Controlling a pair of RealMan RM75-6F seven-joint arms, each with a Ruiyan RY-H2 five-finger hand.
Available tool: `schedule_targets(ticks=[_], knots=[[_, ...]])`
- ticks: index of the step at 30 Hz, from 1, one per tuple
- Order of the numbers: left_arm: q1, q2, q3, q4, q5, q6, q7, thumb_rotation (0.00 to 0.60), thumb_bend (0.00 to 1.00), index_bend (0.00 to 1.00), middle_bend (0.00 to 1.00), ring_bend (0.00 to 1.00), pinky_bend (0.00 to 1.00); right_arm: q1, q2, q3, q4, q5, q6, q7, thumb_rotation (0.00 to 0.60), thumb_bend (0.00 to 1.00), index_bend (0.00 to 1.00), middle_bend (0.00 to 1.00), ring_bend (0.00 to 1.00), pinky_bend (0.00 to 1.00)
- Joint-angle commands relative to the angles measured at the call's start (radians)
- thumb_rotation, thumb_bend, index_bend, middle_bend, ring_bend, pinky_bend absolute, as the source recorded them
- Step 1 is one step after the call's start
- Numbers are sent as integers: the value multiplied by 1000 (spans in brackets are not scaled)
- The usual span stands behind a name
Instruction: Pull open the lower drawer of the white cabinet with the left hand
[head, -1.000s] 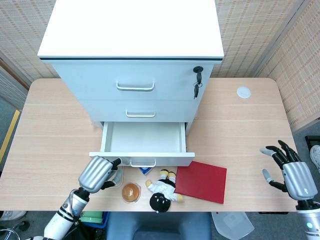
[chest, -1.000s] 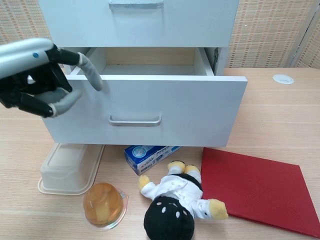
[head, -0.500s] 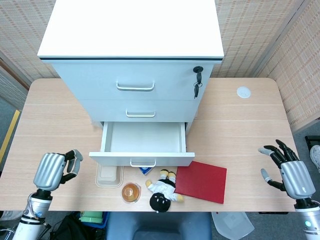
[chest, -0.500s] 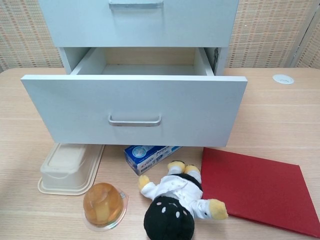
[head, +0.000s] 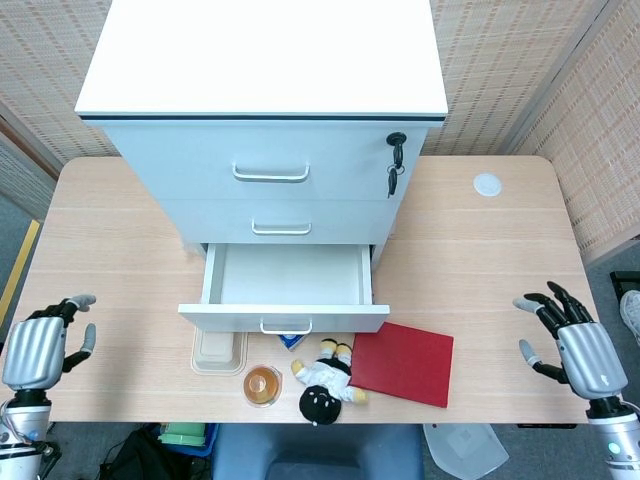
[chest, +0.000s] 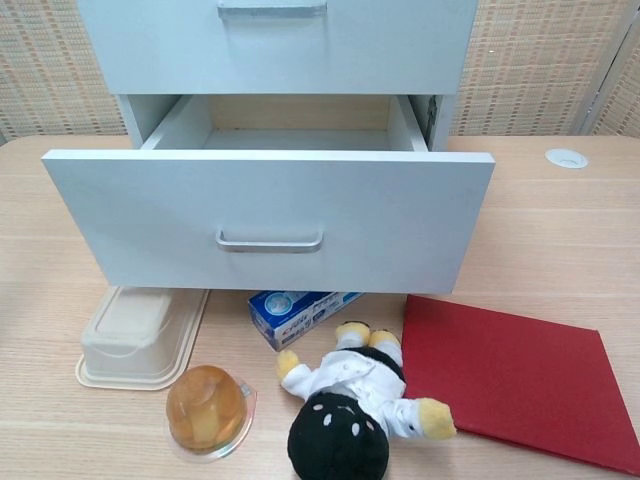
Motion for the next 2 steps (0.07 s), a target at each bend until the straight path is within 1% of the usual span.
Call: schedule_targets(ticks=[1, 2], knots=[[22, -10, 3, 32, 7, 12, -4, 600, 460, 305, 388, 433, 446, 2, 1, -1, -2, 1, -4, -2, 600, 334, 260, 225, 126, 156], [27, -12, 4, 39, 8, 12, -6, 600, 461, 305, 388, 433, 438, 2, 1, -1, -3, 2, -6, -3, 600, 334, 260, 225, 126, 156]])
